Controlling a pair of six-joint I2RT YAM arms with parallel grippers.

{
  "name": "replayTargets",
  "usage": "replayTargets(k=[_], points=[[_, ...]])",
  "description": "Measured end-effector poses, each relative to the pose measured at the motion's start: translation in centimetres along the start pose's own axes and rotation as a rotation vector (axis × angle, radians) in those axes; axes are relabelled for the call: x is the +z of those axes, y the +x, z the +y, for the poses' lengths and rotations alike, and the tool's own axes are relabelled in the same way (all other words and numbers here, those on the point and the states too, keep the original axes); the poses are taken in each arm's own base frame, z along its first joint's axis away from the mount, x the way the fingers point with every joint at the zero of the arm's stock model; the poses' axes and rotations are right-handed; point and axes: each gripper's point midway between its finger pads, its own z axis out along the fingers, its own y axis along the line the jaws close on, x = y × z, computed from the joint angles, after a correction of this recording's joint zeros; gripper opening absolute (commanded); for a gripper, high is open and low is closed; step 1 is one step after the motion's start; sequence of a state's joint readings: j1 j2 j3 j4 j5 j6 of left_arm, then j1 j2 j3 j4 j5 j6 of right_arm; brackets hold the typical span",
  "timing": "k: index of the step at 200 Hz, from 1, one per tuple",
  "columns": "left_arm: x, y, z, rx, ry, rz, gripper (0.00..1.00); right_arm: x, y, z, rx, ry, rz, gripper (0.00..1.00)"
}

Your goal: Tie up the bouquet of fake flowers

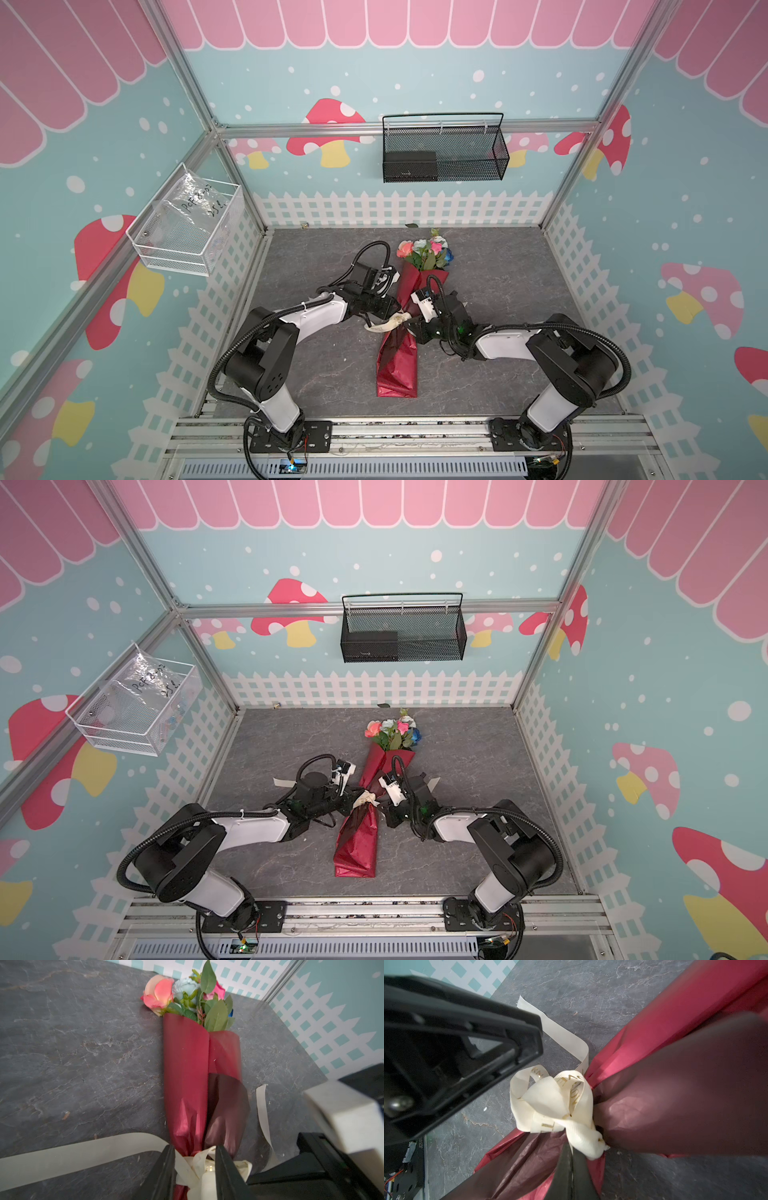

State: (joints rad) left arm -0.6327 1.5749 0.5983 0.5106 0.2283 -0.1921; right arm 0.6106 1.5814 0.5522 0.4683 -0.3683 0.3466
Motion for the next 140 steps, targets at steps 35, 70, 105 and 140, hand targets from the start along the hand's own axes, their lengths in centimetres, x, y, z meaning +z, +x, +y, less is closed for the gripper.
replayTargets(k=[35, 70, 105, 140], points=[[-0.1, 0.6, -0.1, -0.019, 0.004, 0.003, 0.0, 0.1, -0.1, 0.8, 0.011, -0.016, -0.002, 0.0], [-0.3, 1.3, -0.2, -0.044, 0.008, 0.006, 0.04, 0.4, 0.1, 2.1, 0.022, -0.04, 0.006, 0.0], [-0.7, 1.5, -0.5, -0.074, 0.01, -0.001, 0.16, 0.9, -0.8, 3.1, 0.041, -0.051, -0.011, 0.0], [-2.0, 1.5, -0.1, -0.126, -0.023, -0.039, 0.39, 1.2, -1.0, 2.8, 0.066, -0.032, -0.021, 0.0]])
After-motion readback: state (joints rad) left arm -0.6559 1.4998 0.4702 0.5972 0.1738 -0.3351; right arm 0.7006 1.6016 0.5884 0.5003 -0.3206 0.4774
